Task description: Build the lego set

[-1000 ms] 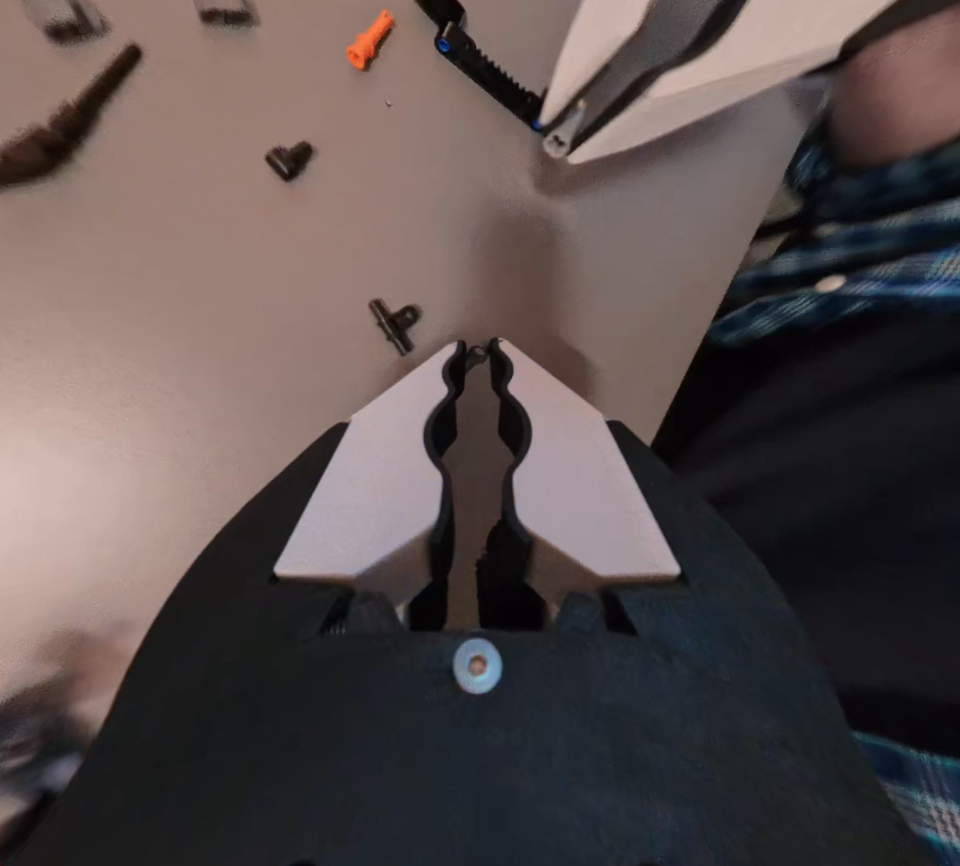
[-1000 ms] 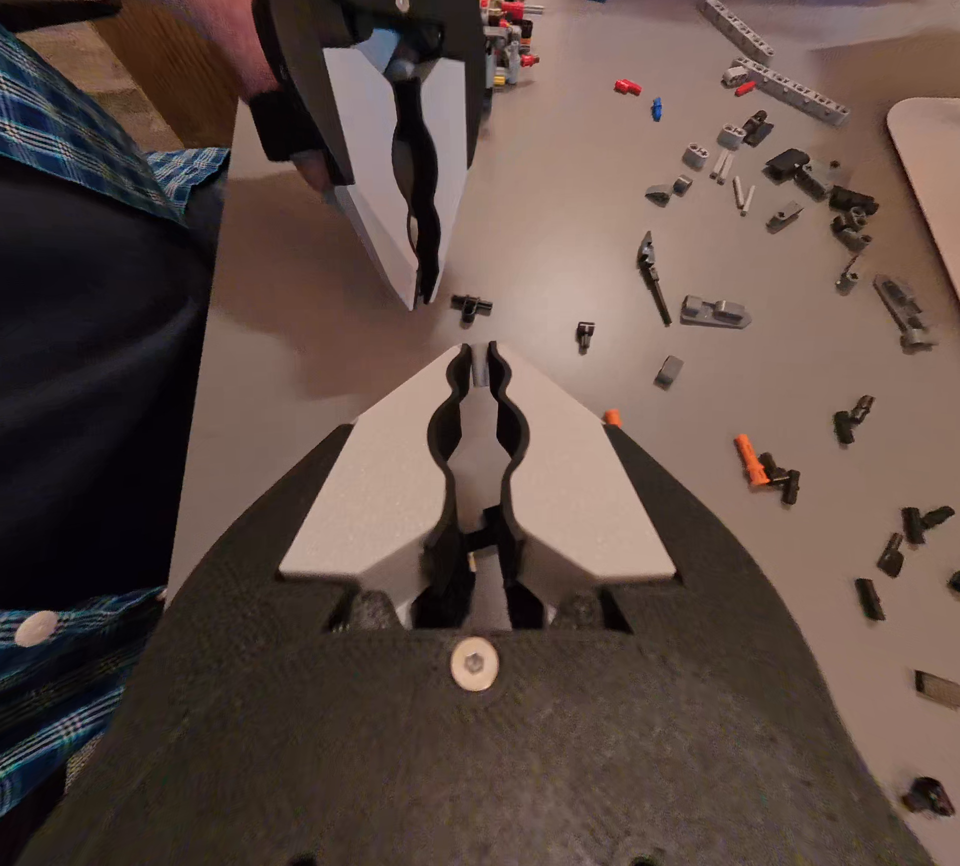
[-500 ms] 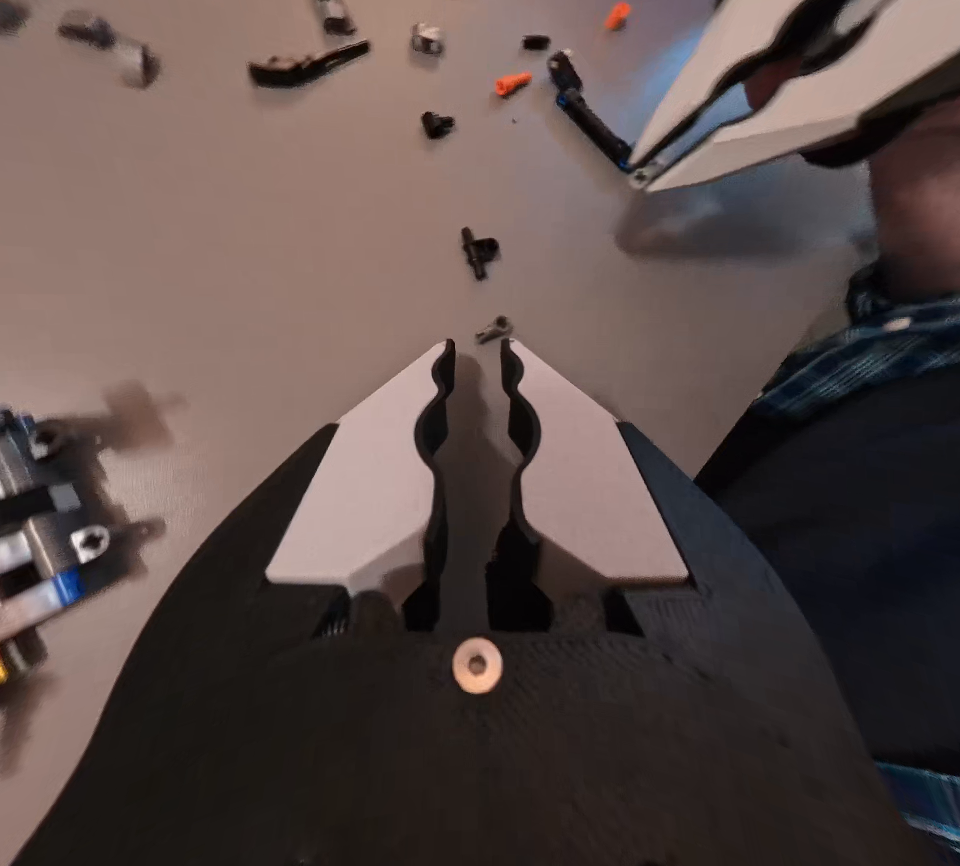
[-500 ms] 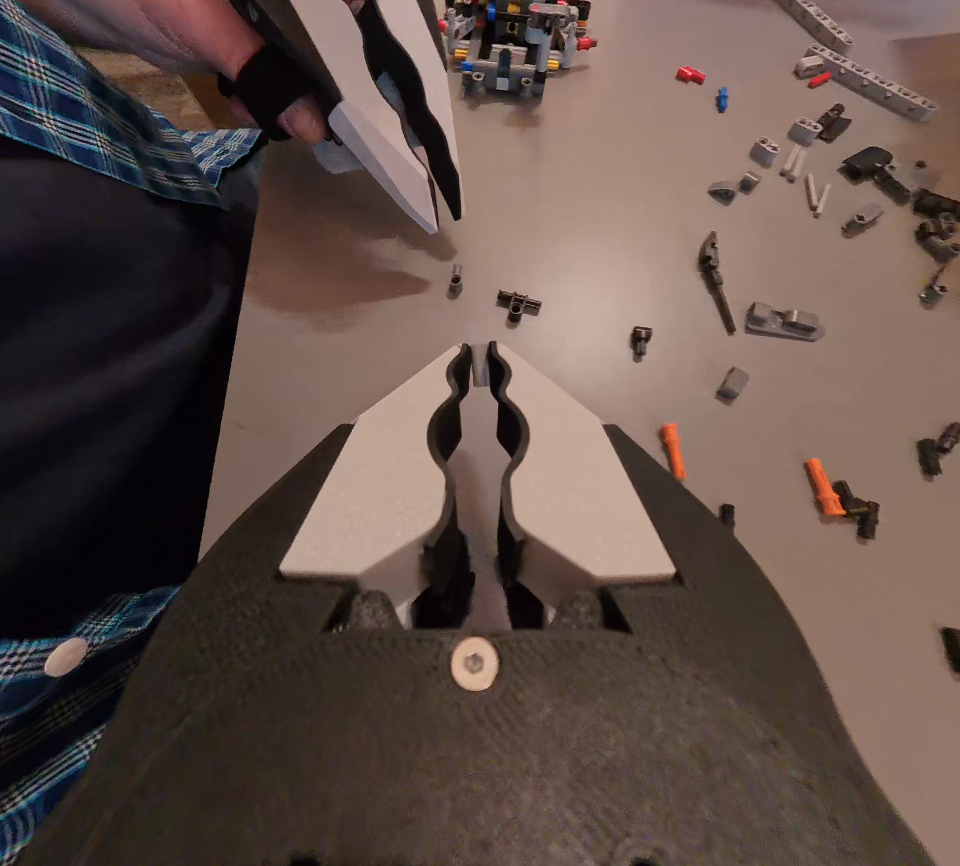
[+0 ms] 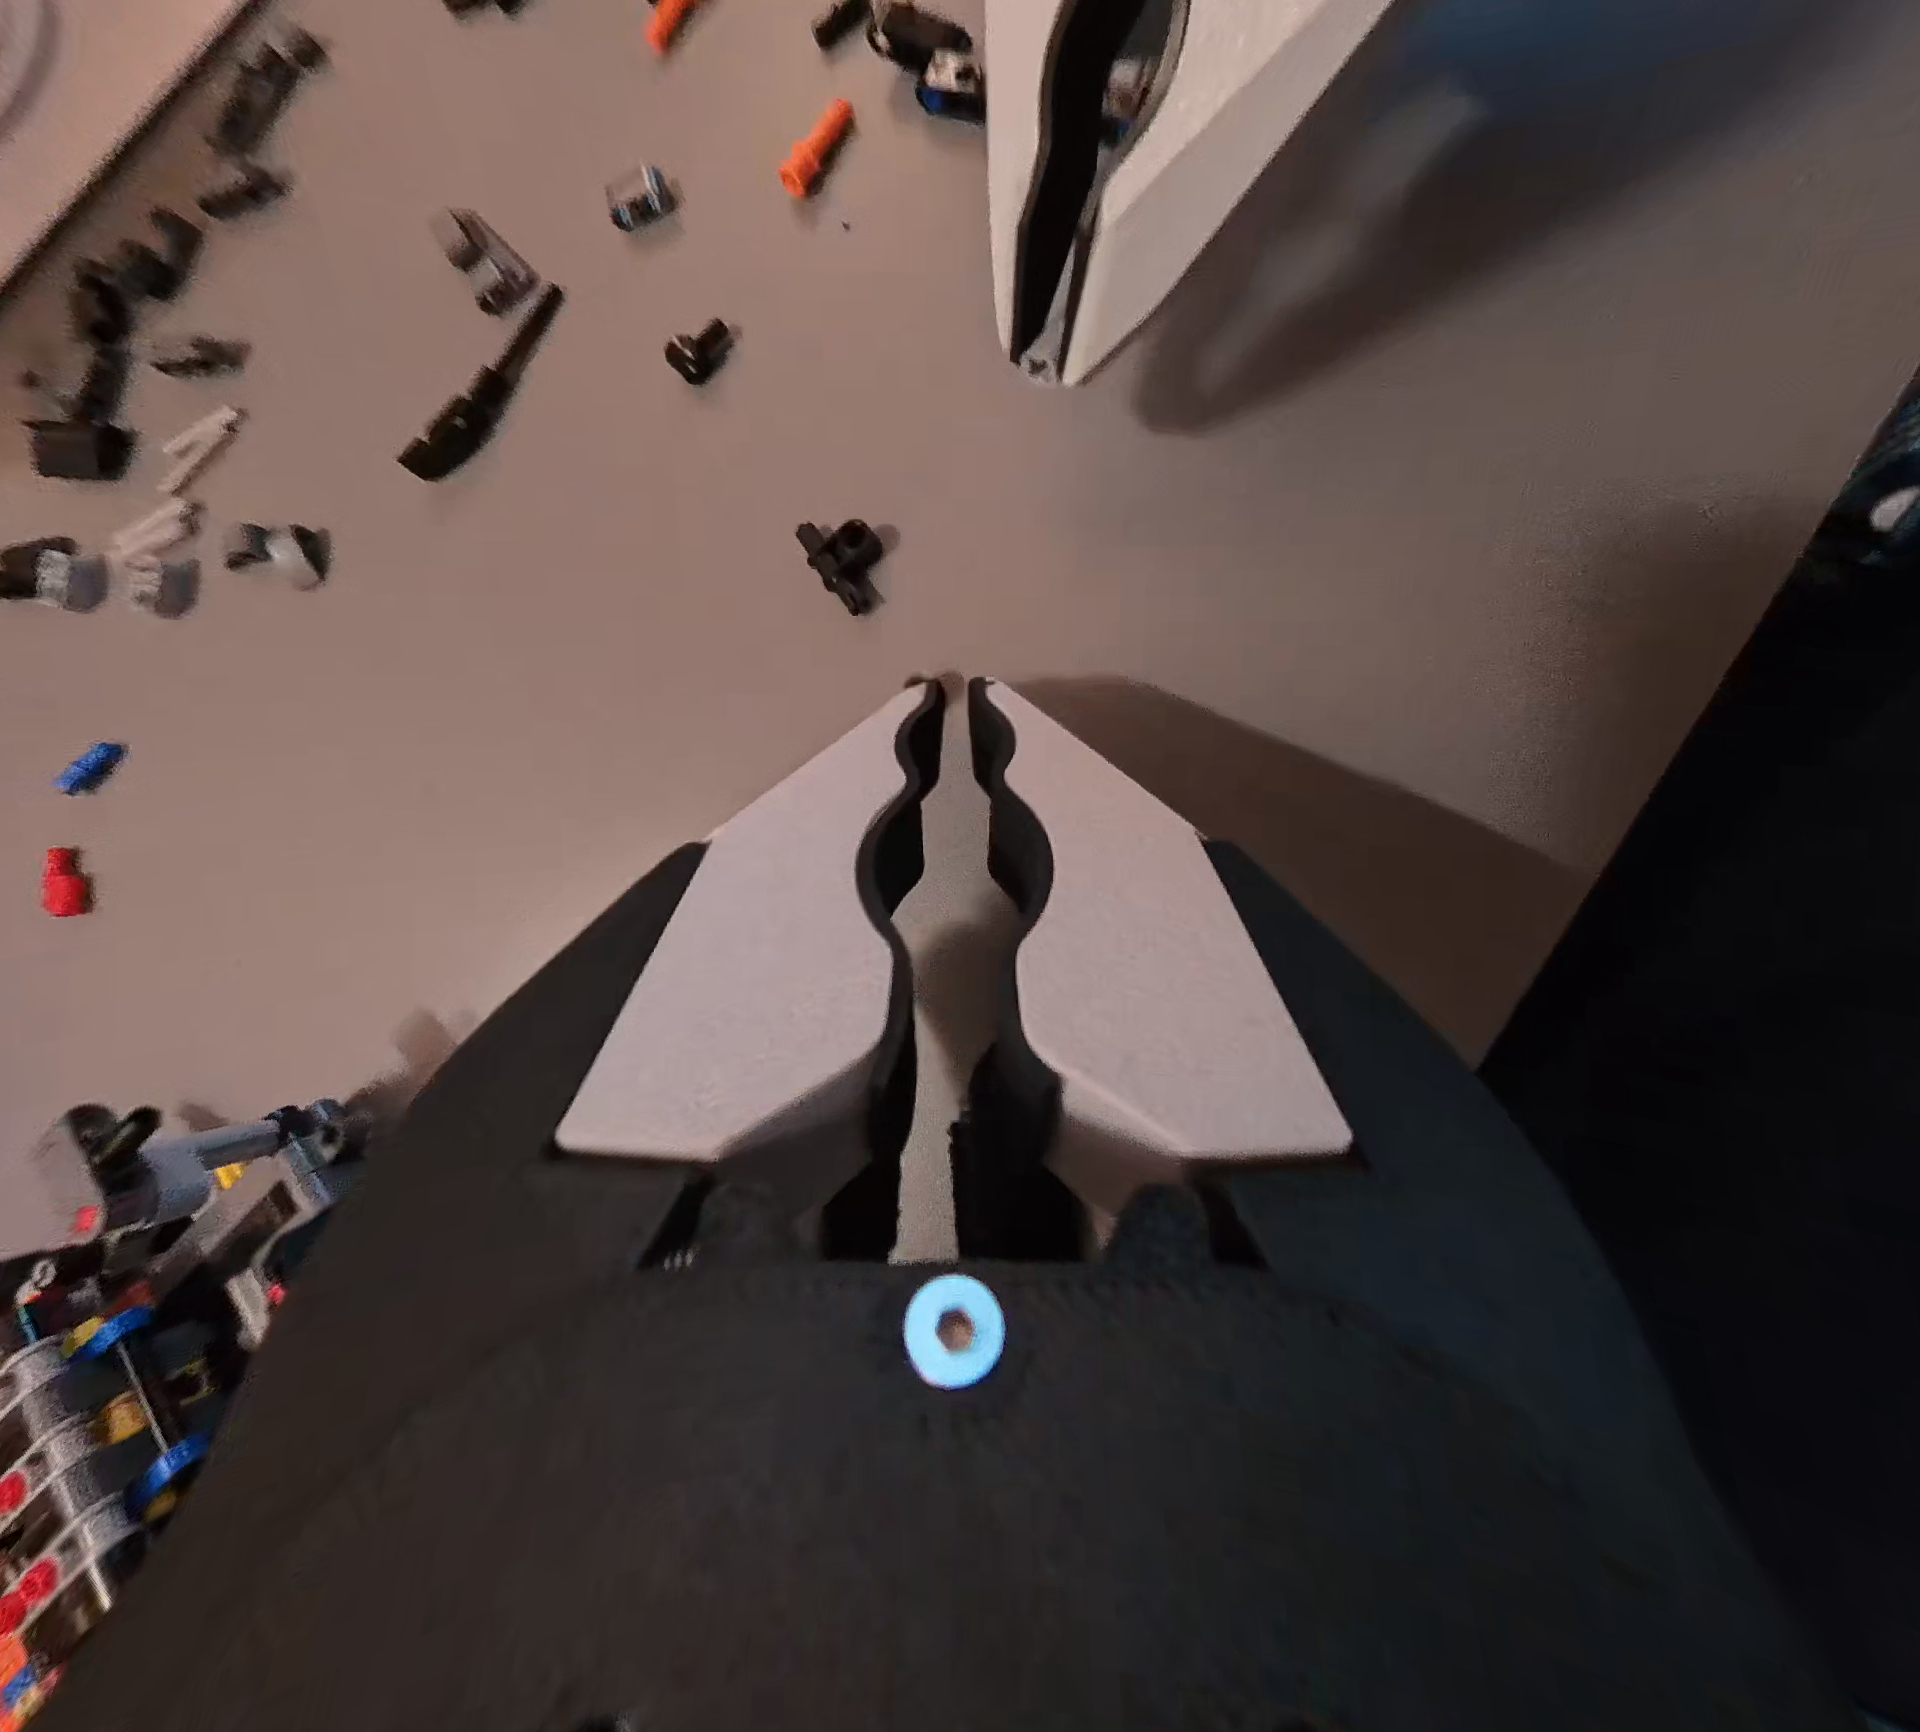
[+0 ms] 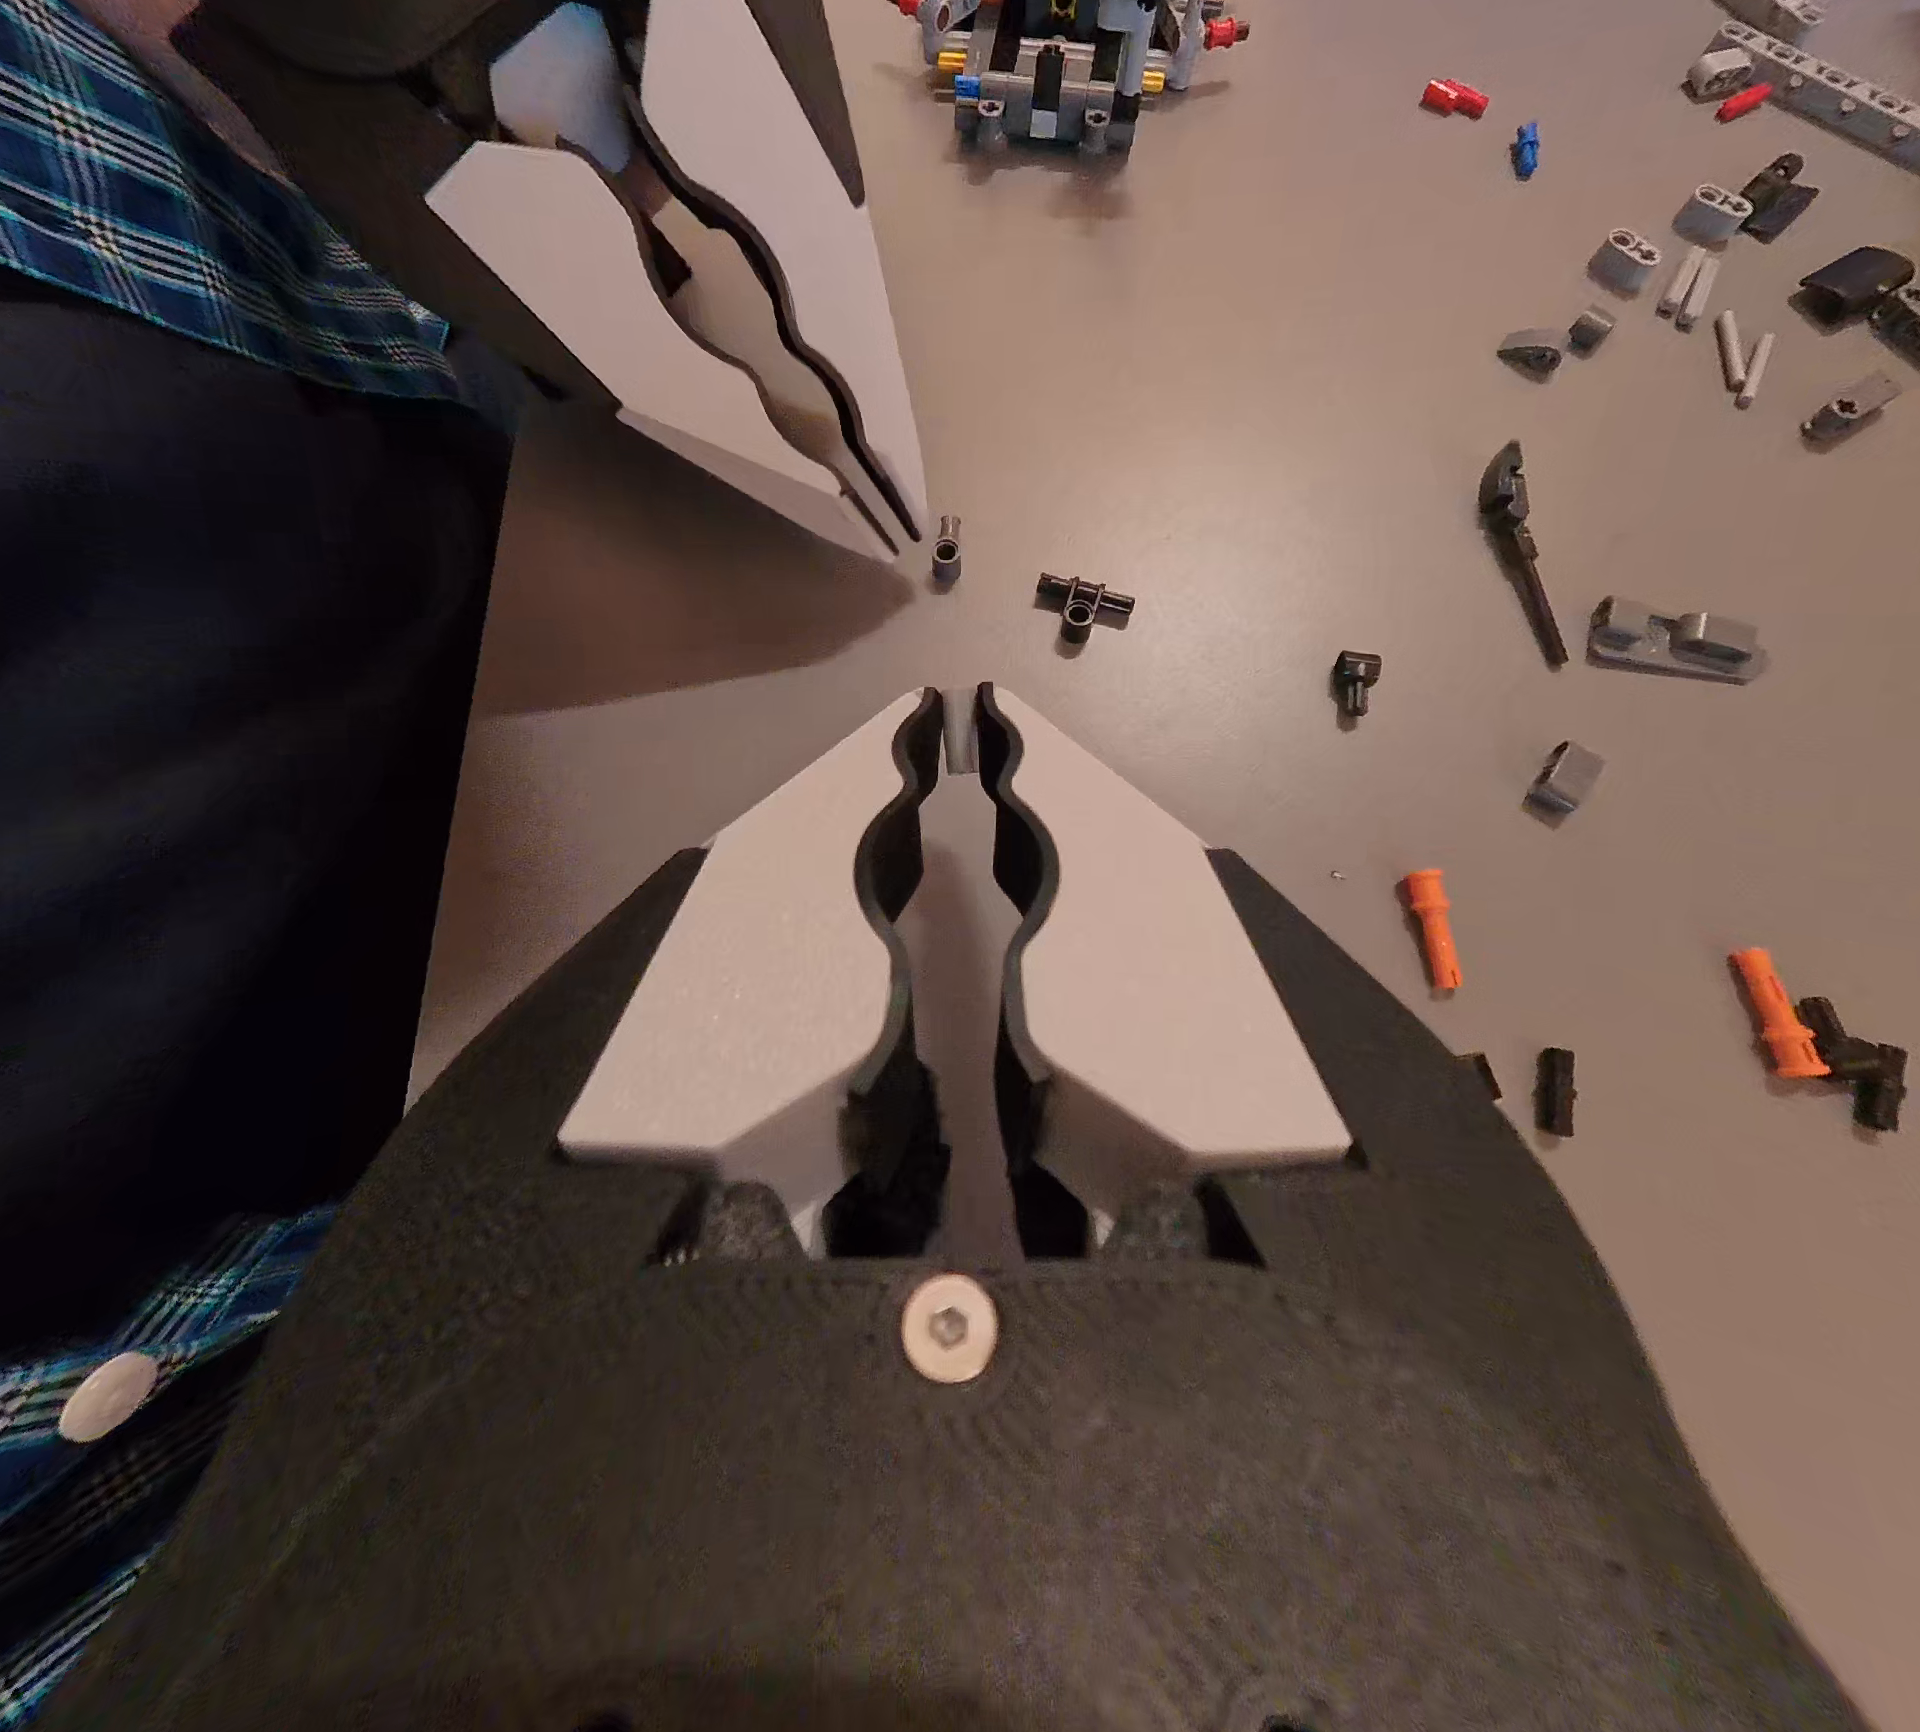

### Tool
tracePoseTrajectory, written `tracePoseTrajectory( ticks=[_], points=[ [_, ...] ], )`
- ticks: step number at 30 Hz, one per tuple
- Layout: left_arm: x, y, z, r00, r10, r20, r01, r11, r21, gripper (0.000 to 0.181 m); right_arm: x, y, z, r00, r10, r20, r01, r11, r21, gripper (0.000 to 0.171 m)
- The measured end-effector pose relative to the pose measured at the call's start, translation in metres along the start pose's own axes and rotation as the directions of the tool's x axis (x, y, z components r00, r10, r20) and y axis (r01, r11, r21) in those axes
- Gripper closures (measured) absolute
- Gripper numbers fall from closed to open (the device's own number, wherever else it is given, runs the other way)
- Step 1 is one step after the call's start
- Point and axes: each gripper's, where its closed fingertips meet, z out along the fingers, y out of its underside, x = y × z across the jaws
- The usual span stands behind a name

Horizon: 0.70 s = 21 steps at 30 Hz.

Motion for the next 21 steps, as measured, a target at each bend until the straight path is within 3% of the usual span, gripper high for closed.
tracePoseTrajectory(
  ticks=[2, 11, 17, 21],
  points=[
    [-0.003, -0.008, -0.003, 1.000, 0.005, 0.026, -0.006, 0.999, 0.043, 0.179, 0.000, 0.000, 0.000, 1.000, 0.000, 0.002, 0.000, 1.000, 0.002, 0.166],
    [0.002, 0.010, 0.007, 1.000, -0.013, 0.022, 0.013, 1.000, -0.022, 0.181, -0.002, 0.003, 0.000, 1.000, 0.013, 0.010, -0.013, 1.000, 0.013, 0.166],
    [0.002, 0.008, -0.004, 0.999, -0.026, 0.024, 0.025, 1.000, 0.012, 0.181, -0.004, 0.003, 0.002, 1.000, 0.016, 0.023, -0.016, 1.000, 0.004, 0.166],
    [-0.021, 0.012, -0.004, 0.998, -0.032, 0.053, 0.033, 0.999, -0.019, 0.172, -0.007, 0.006, 0.004, 0.999, 0.010, 0.033, -0.009, 1.000, -0.017, 0.166]
  ],
)
